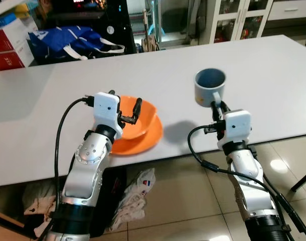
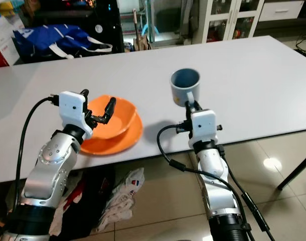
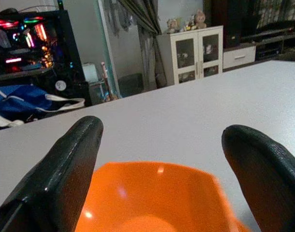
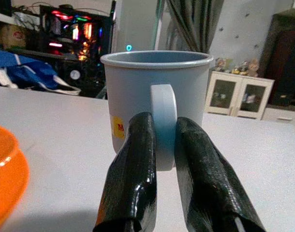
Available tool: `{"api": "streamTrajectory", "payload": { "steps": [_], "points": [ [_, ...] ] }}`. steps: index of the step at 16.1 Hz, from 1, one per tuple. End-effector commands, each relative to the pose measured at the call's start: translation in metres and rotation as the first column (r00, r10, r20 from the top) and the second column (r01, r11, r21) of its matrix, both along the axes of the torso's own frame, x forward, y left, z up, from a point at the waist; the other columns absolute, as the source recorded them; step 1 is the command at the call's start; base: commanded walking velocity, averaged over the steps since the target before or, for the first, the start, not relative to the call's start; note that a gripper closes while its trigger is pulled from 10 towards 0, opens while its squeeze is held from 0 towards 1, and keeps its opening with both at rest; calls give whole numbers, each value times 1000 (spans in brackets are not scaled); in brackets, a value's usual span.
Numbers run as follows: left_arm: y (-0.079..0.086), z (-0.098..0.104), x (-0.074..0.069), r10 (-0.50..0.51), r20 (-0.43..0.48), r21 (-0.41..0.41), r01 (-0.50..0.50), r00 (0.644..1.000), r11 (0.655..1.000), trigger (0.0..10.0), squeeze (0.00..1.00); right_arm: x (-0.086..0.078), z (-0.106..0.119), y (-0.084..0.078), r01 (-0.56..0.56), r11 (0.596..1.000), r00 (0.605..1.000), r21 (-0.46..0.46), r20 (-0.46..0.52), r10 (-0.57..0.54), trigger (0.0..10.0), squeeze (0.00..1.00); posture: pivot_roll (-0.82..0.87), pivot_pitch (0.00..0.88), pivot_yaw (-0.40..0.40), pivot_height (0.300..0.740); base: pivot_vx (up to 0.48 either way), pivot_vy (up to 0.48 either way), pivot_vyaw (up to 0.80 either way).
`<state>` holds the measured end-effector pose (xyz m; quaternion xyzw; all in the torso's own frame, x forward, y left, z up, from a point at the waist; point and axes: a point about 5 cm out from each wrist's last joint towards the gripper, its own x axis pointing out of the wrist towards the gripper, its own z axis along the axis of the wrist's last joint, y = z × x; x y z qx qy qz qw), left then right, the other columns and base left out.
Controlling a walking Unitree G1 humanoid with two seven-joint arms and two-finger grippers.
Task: Setting the table
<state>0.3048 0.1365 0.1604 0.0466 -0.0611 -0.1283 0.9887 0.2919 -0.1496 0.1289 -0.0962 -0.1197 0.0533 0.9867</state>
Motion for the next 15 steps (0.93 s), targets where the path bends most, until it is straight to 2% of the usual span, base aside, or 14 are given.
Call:
{"api": "streamTrajectory", "payload": {
  "steps": [1, 5, 10, 13, 14, 15],
  "points": [
    [0, 8, 2, -3, 23, 11, 3, 1000, 1000, 10000, 0, 3, 5, 5, -19, 1000, 1000, 7, 25, 19, 0, 0, -142, 0, 110, 740, 480, 0, 0],
    [0, 9, 1, -4, 28, -5, 4, 1000, 1000, 10000, 0, 3, 5, 6, -24, 1000, 999, 8, 24, 24, 0, 0, -141, 0, 111, 740, 480, 0, 0],
    [0, 12, 1, 12, 34, -31, -11, 999, 999, 10000, 0, 5, 9, 8, -36, 999, 999, 11, 34, 35, 0, 0, -139, 0, 109, 740, 0, 0, 0],
    [6, 0, -14, -58, -120, -55, 52, 991, 997, 10000, 0, 15, 10, 11, -54, 998, 998, 21, 22, 53, 0, 0, -123, 0, 124, 740, 0, 0, 0],
    [9, -1, -18, -66, -142, -57, 58, 988, 997, 10000, 0, 16, 10, 11, -57, 998, 998, 18, 21, 57, 0, 0, -118, 0, 127, 740, 0, 0, 0],
    [19, -4, -30, -76, -163, -57, 67, 984, 996, 10000, 0, 19, 8, 12, -61, 998, 998, 12, 18, 61, 0, 0, -93, 0, 132, 740, 0, 0, 0]
  ]
}}
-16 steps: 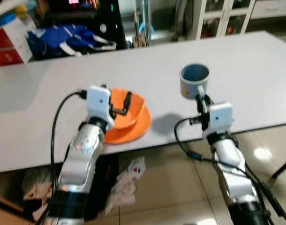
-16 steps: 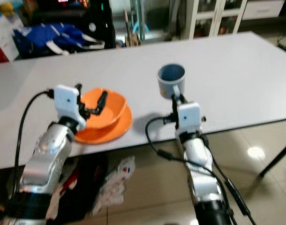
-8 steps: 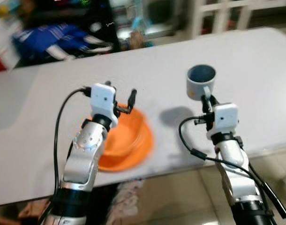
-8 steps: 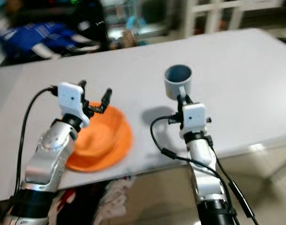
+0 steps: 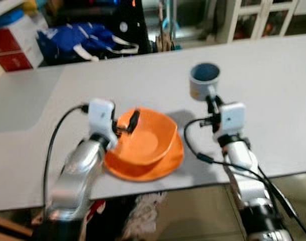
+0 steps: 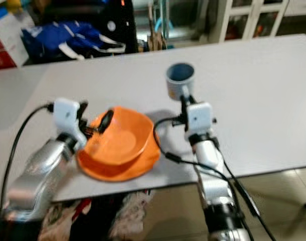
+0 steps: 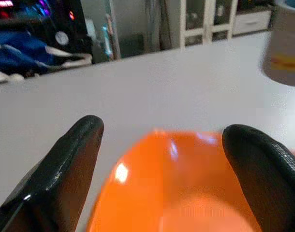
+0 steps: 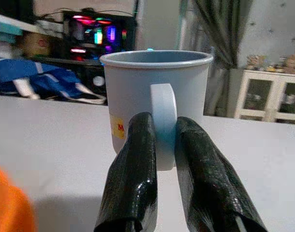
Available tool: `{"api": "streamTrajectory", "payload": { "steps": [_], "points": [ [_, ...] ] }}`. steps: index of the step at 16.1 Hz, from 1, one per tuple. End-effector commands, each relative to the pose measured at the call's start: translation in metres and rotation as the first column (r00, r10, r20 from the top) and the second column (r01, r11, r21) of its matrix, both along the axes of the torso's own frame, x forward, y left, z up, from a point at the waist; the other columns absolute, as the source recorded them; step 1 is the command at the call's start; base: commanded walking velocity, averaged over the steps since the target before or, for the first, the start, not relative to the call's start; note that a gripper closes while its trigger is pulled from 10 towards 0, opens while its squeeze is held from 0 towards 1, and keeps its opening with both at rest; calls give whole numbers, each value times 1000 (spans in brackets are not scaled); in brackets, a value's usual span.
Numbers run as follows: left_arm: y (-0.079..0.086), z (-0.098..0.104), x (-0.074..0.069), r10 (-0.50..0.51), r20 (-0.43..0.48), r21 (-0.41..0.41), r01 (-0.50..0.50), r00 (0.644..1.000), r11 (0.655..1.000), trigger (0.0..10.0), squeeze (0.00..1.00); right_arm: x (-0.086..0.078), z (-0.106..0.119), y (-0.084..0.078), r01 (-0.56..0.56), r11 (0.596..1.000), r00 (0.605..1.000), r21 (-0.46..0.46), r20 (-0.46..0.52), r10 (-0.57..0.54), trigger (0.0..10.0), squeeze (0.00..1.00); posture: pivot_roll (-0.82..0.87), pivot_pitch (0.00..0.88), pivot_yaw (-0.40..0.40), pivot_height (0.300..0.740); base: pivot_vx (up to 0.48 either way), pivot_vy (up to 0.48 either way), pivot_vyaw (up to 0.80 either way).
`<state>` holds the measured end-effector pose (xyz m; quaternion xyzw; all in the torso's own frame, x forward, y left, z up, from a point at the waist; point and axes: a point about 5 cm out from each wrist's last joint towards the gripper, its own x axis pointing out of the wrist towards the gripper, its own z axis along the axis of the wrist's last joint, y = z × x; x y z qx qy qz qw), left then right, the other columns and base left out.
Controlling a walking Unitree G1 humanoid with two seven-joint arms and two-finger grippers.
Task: Setting the table
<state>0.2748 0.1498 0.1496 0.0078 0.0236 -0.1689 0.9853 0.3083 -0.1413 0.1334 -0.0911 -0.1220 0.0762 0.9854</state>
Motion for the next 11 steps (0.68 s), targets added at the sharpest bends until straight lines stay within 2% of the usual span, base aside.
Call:
{"api": "streamTrajectory", "payload": {
  "steps": [1, 2, 3, 4, 5, 7, 8, 9, 10, 11],
  "points": [
    [8, 6, -4, 2, 10, -1, -2, 1000, 1000, 10000, 0, 3, 3, 3, -15, 1000, 1000, 5, 16, 15, 0, 0, -93, 0, 132, 740, 0, 0, 0],
    [10, -3, -21, -40, 33, 48, 38, 999, 998, 10000, 0, 7, 1, 2, -13, 1000, 1000, 2, 8, 13, 0, 0, -66, 0, 127, 740, 0, 0, 0],
    [9, -17, -35, -74, 58, 130, 66, 996, 989, 10000, 0, 12, -2, 1, -10, 1000, 1000, 0, -3, 10, 0, 0, -66, 0, 127, 740, 0, 0, 0],
    [8, -28, -40, -94, 82, 202, 76, 992, 976, 10000, 0, 15, -4, 1, -7, 1000, 1000, -2, -14, 7, 0, 0, -57, 0, 124, 740, 0, 0, 0],
    [8, -32, -42, -87, 83, 218, 67, 993, 974, 10000, 0, 17, -6, 1, -7, 1000, 1000, -2, -21, 7, 0, 0, -58, 0, 124, 740, 0, 0, 0],
    [11, -32, -41, -57, 73, 187, 43, 996, 981, 10000, 0, 20, -10, 1, -7, 1000, 999, -10, -33, 7, 0, 0, -57, 0, 122, 740, 0, 0, 0],
    [8, -29, -39, -38, 45, 131, 32, 998, 991, 10000, 0, 23, -14, 0, -3, 1000, 999, -22, -49, 2, 0, 0, -58, 0, 123, 740, 0, 0, 0],
    [8, -29, -39, -38, 45, 131, 32, 998, 991, 10000, 0, 23, -14, 0, -3, 1000, 999, -22, -49, 2, 0, 0, -58, 0, 123, 740, 0, 0, 0],
    [4, -27, -41, -34, -1, 54, 34, 999, 998, 10000, 0, 26, -17, 1, -1, 1000, 998, -31, -60, -1, 0, 0, -57, 0, 122, 740, 0, 0, 0],
    [2, -23, -42, -40, 0, 8, 40, 999, 999, 10000, 0, 28, -19, 0, 1, 999, 998, -34, -66, -3, 0, 0, -53, 0, 120, 740, 0, 0, 0]
  ]
}}
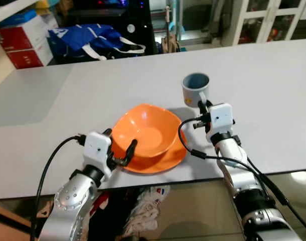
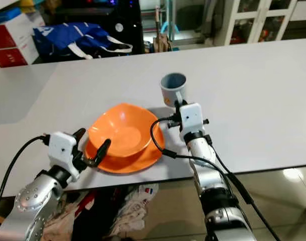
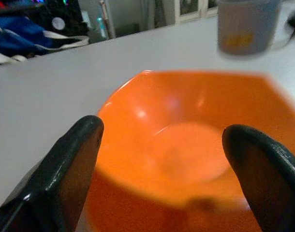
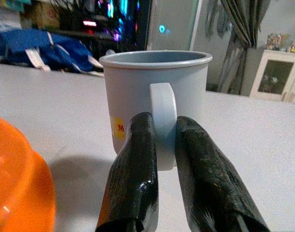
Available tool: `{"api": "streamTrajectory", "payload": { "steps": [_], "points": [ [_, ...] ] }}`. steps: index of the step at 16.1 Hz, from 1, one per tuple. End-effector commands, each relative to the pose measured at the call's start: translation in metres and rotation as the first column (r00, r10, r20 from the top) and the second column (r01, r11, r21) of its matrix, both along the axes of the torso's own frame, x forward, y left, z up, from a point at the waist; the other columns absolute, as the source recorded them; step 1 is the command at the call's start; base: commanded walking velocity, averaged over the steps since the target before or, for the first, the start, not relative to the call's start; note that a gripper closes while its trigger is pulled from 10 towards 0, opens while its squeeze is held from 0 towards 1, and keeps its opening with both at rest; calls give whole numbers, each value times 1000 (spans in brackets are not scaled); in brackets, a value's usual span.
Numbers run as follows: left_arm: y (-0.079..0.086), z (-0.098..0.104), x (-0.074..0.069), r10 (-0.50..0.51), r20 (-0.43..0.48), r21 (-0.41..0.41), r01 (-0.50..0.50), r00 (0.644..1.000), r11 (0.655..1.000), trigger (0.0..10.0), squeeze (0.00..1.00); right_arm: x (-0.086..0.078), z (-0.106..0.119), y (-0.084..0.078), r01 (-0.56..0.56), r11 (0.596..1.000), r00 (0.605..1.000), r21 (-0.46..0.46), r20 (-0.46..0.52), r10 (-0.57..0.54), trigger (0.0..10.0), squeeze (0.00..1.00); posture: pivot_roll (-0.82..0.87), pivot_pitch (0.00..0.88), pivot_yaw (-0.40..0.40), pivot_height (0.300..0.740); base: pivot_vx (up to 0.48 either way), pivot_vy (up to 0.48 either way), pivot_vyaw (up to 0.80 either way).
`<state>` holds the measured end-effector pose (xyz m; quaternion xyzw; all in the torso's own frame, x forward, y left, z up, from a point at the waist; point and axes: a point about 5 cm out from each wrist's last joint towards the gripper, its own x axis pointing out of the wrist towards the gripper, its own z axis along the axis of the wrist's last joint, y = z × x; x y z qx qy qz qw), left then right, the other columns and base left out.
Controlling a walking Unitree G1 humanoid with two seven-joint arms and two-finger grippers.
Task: Setting the table
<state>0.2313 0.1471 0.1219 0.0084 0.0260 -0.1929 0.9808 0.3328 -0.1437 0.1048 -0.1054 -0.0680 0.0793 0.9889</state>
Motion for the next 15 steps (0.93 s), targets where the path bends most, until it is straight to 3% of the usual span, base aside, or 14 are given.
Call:
{"api": "streamTrajectory", "payload": {
  "steps": [1, 3, 6, 11, 12, 13, 15],
  "points": [
    [3, 7, 0, 8, 17, -26, -7, 1000, 1000, 10000, 0, 5, 7, 2, -4, 1000, 999, -1, 35, 4, 0, 0, -48, 0, 118, 740, 0, 0, 0],
    [3, 13, -4, -9, 44, -97, 13, 999, 995, 10000, 0, 7, 0, -2, 10, 1000, 1000, -8, 8, -10, 0, 0, -41, 0, 117, 740, 0, 0, 0],
    [6, 11, -17, -101, -3, -68, 100, 995, 993, 10000, 0, 13, -6, -14, 55, 998, 998, -18, -26, -56, 0, 0, -22, 0, 116, 740, 0, 0, 0],
    [5, 23, -23, -134, 9, -64, 134, 991, 989, 10000, 0, 19, -8, -15, 70, 997, 995, -9, -74, -71, 0, 0, 13, 0, 106, 740, 0, 0, 0],
    [6, 25, -22, -128, 12, -66, 128, 992, 990, 10000, 0, 20, -11, -14, 71, 997, 993, -5, -96, -71, 8353, 0, 16, 0, 105, 740, 0, 0, 0],
    [7, 27, -21, -116, 18, -70, 117, 993, 991, 10000, 0, 20, -15, -12, 68, 998, 990, 15, -126, -65, 10000, 0, 17, 0, 103, 740, 0, 0, 0],
    [6, 29, -20, -112, 16, -77, 113, 994, 991, 10000, 0, 17, -22, -6, 43, 997, 987, 58, -159, -34, 10000, 0, 11, 0, 103, 740, 0, 0, 0]
  ]
}}
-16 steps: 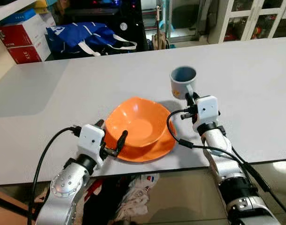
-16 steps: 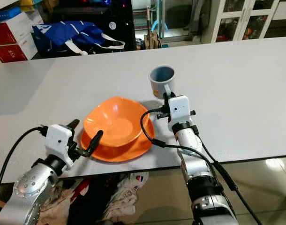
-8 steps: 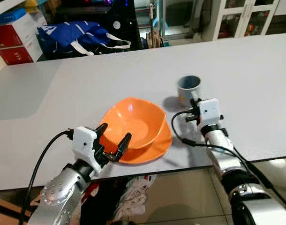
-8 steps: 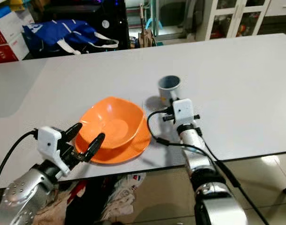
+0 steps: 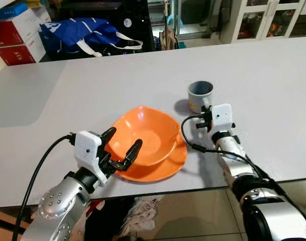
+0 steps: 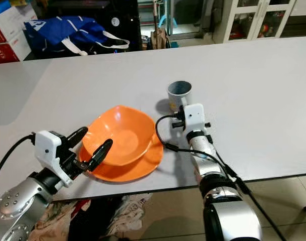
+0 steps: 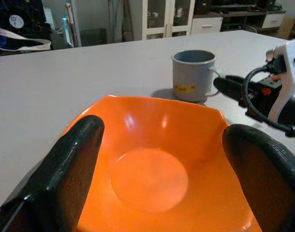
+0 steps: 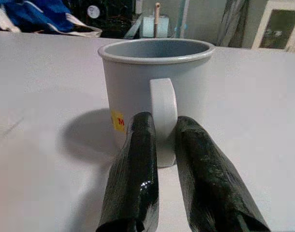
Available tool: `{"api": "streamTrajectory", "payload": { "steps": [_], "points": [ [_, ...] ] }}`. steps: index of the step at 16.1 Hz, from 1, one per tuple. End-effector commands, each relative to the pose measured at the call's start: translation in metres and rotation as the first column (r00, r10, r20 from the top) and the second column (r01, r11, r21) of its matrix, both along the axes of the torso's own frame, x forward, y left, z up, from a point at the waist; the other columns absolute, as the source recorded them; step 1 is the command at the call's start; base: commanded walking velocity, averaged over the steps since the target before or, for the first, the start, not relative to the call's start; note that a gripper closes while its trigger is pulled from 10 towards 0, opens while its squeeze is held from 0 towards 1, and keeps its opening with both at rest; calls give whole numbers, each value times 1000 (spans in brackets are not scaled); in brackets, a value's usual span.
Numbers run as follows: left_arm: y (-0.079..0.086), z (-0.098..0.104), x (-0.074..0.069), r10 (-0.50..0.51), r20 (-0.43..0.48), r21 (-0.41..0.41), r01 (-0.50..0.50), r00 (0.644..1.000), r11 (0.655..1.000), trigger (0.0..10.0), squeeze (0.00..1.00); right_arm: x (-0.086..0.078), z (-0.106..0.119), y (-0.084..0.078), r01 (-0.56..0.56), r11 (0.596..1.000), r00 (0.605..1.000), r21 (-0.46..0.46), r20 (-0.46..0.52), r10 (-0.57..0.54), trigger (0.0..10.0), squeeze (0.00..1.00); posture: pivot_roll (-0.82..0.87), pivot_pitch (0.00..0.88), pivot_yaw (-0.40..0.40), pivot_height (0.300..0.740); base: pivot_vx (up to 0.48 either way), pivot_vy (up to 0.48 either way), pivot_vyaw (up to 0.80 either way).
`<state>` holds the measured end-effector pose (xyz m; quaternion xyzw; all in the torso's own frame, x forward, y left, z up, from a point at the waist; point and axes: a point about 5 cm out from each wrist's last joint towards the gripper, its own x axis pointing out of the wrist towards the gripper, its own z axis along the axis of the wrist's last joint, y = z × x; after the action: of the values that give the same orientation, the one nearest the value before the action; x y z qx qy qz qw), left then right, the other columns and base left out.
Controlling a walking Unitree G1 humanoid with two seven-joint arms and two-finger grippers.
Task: Setting the table
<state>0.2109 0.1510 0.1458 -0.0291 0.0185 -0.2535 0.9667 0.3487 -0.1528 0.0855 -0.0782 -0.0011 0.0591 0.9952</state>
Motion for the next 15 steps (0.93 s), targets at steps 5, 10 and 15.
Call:
{"api": "streamTrajectory", "payload": {
  "steps": [5, 10, 15],
  "points": [
    [0, 5, 2, 9, 2, -8, -9, 1000, 1000, 10000, 0, -5, -11, 6, -30, 1000, 998, 9, -48, 30, 10000, 1000, 5, 0, 105, 740, 0, 0, 0],
    [-1, 5, 3, 12, -5, -16, -12, 1000, 1000, 10000, 0, -10, -17, 8, -46, 999, 997, -1, -60, 46, 10000, 1000, -9, 0, 102, 740, 0, 0, 0],
    [-2, 4, 6, 10, -9, -21, -11, 1000, 1000, 10000, 0, -11, -17, 8, -49, 999, 997, 3, -57, 49, 10000, 1000, -16, 0, 104, 740, 0, 0, 0]
  ]
}}
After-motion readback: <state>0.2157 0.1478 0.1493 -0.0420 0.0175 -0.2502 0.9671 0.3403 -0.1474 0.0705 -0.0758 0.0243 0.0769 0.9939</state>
